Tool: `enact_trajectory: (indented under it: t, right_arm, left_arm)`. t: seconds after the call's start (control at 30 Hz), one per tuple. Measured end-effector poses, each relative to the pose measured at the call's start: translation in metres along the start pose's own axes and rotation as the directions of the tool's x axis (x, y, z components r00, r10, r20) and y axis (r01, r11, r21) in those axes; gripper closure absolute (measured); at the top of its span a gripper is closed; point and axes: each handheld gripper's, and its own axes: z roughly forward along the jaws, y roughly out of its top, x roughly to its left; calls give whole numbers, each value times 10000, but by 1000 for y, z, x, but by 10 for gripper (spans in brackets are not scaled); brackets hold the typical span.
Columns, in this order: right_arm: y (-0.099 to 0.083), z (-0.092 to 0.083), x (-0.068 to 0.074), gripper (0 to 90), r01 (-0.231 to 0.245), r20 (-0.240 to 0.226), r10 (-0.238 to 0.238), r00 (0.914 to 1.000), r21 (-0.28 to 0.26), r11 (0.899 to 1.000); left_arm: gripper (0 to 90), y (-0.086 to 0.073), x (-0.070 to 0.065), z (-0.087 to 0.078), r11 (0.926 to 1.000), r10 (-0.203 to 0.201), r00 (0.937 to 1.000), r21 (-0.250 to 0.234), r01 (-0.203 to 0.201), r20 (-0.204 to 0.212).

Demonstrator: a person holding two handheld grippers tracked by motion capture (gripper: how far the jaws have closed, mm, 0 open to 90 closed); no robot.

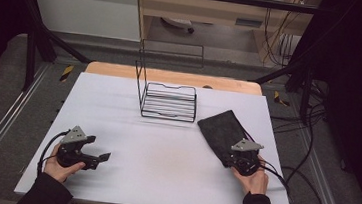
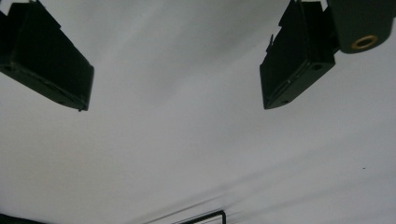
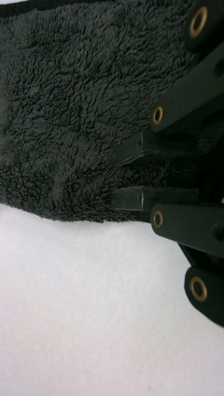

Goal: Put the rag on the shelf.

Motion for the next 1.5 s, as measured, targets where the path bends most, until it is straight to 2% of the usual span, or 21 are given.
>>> enact_trajectory:
  t: [0.13, 0.3, 0.47, 0.53, 0.8, 0.9, 1.0, 1.1, 1.17, 1.5]
  right_arm:
    - [2, -6, -1, 818, -256, -126, 253, 9996, -223, 9994]
    - [8, -13, 1, 825, -311, -189, 302, 9994, -523, 9981]
    - [15, -18, 9, 828, -523, -711, 480, 9963, -612, 9968]
    - [16, -18, 11, 828, -505, -783, 454, 9959, -642, 9967]
    - [24, -18, 39, 828, -384, -1635, 302, 9861, -474, 9981]
    - [26, -18, 45, 828, -374, -1782, 289, 9836, -445, 9983]
    - [30, -16, 57, 828, -320, -2162, 209, 9761, -482, 9983]
    - [33, -14, 64, 828, -254, -2324, 140, 9725, -457, 9986]
    - [37, -11, 75, 828, -202, -2573, 83, 9663, -437, 9988]
    - [51, 0, 101, 829, -132, -2900, 19, 9570, -372, 9992]
  left_arm:
    - [101, 0, 0, 0, 10000, -18, 10000, -20, 18, -14]
    - [102, 0, 0, 1, 10000, -43, 10000, -20, 43, -18]
    - [103, 0, 1, 0, 10000, -72, 10000, -40, 72, -21]
    - [103, 0, 1, 0, 10000, -77, 10000, -33, 77, -25]
    - [104, 0, 1, 0, 10000, -58, 10000, -27, 58, -24]
    - [104, 0, 1, 0, 10000, -78, 10000, -42, 78, -36]
    - [104, 0, 1, 0, 10000, -79, 10000, -42, 78, -49]
    - [103, 0, 1, 0, 10000, -77, 10000, -32, 77, -59]
    - [104, 0, 1, 0, 10000, -86, 9999, -32, 85, -58]
    - [104, 0, 1, 0, 10000, -95, 9999, -20, 95, -94]
